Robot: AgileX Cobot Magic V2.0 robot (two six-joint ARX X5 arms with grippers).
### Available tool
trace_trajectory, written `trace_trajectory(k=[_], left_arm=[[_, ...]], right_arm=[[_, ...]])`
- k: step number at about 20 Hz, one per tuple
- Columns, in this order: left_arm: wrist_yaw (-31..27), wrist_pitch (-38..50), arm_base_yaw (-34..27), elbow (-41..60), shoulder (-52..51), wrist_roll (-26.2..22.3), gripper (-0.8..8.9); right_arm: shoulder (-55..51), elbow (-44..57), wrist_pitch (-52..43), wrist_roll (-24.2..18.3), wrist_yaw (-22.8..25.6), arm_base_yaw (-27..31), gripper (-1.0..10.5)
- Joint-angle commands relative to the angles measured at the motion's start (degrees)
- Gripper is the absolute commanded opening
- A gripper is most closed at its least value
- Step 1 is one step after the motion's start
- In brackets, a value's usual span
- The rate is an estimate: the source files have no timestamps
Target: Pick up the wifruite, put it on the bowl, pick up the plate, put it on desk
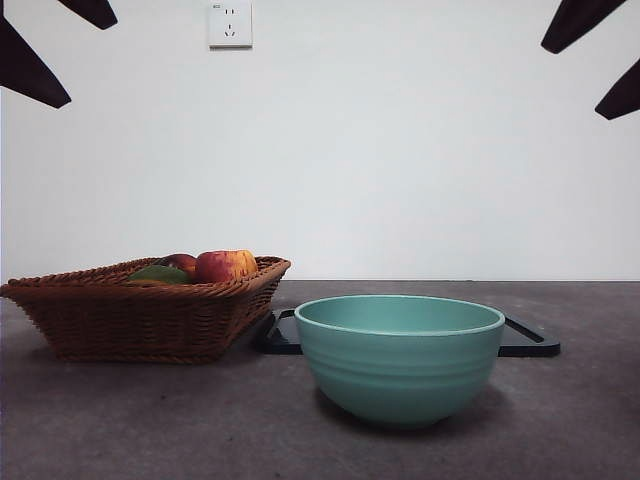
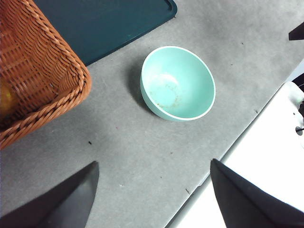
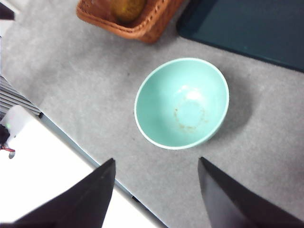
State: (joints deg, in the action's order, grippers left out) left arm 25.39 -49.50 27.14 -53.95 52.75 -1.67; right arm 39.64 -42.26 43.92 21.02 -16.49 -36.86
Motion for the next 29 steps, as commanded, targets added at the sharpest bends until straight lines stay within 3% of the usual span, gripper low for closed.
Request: trace_trajectory(k=[1,2,3,4,24,27,29], left_arm=[[0.2,0.5,0.3,-0.7,0.4,-0.6,2.5],[0.2,0.7,0.3,-0.7,0.4,-0.6,1.82],[0.2,0.7,0.3,-0.7,0.4,-0.6,0.76],[0.2,0.9,0.3,-0.7,0.4,-0.7,0.0],[0.2,3.2,0.2,-0.7,-0.7,-0.7,0.09],[-3.3,11.2,-2.8,-0.6,-6.0,-2.3,0.09],[-10.0,23.5,-7.9,1.1,-11.7,-2.6,0.08]], right_arm=[[0.3,-1.0,-0.2,-0.5,0.0,-0.5,2.7],[0.3,-1.0,-0.1,-0.5,0.0,-0.5,2.0],[0.3,-1.0,0.1,-0.8,0.0,-0.5,0.2],[0.3,-1.0,0.1,-1.3,0.0,-0.5,0.2],[0.3,-1.0,-1.6,-2.0,0.0,-0.5,0.1],[0.3,-1.0,-1.7,-2.0,0.0,-0.5,0.1],[0.3,-1.0,-1.7,-2.0,0.0,-0.5,0.1]])
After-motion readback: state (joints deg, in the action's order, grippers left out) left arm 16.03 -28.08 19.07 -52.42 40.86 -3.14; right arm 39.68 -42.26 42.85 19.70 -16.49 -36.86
